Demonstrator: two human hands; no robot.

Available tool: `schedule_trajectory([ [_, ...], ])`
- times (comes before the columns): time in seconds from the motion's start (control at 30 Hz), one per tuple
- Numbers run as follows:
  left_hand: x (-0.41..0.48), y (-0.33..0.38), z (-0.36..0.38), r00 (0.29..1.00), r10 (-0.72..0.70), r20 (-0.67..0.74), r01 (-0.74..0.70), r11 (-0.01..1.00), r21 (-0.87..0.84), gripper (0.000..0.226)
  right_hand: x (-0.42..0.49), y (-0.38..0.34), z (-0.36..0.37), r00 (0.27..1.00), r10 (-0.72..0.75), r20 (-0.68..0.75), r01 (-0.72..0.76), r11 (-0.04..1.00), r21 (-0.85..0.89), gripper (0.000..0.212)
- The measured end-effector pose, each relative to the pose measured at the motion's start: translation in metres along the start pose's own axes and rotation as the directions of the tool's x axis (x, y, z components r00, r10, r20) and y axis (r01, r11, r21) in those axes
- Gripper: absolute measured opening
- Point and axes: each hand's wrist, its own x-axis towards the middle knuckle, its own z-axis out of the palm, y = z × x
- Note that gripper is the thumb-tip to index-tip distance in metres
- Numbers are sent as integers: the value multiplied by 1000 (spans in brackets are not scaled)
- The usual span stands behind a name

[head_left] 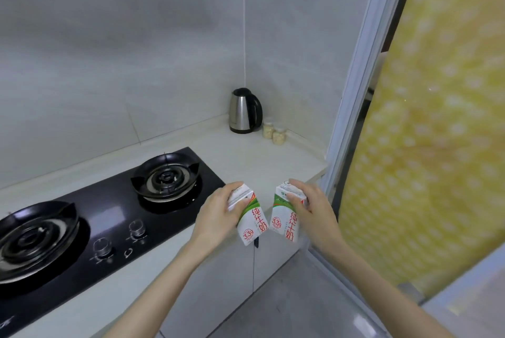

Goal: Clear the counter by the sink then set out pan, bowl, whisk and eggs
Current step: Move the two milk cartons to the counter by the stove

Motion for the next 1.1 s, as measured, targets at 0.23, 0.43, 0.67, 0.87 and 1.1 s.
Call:
schedule_trajectory([
  [0.23,95,-11,27,1000,-29,-1,29,1000,-1,35,96,33,1,999,49,-1,-49,999,-1,34],
  [0.43,181,-29,58,998,-40,50,40,999,-11,41,176,70,11,992,127,-7,-127,991,-37,32],
  [0.67,285,-49,99,988,-36,151,37,999,-3,41,279,124,24,978,210,-16,-211,972,-105,30],
  [0.87,349,-68,129,977,-78,197,84,996,-22,40,351,161,34,963,269,-28,-269,947,-175,28],
  [1.1,388,-85,163,975,-119,185,118,993,14,39,416,202,46,953,300,41,-289,941,-176,25],
])
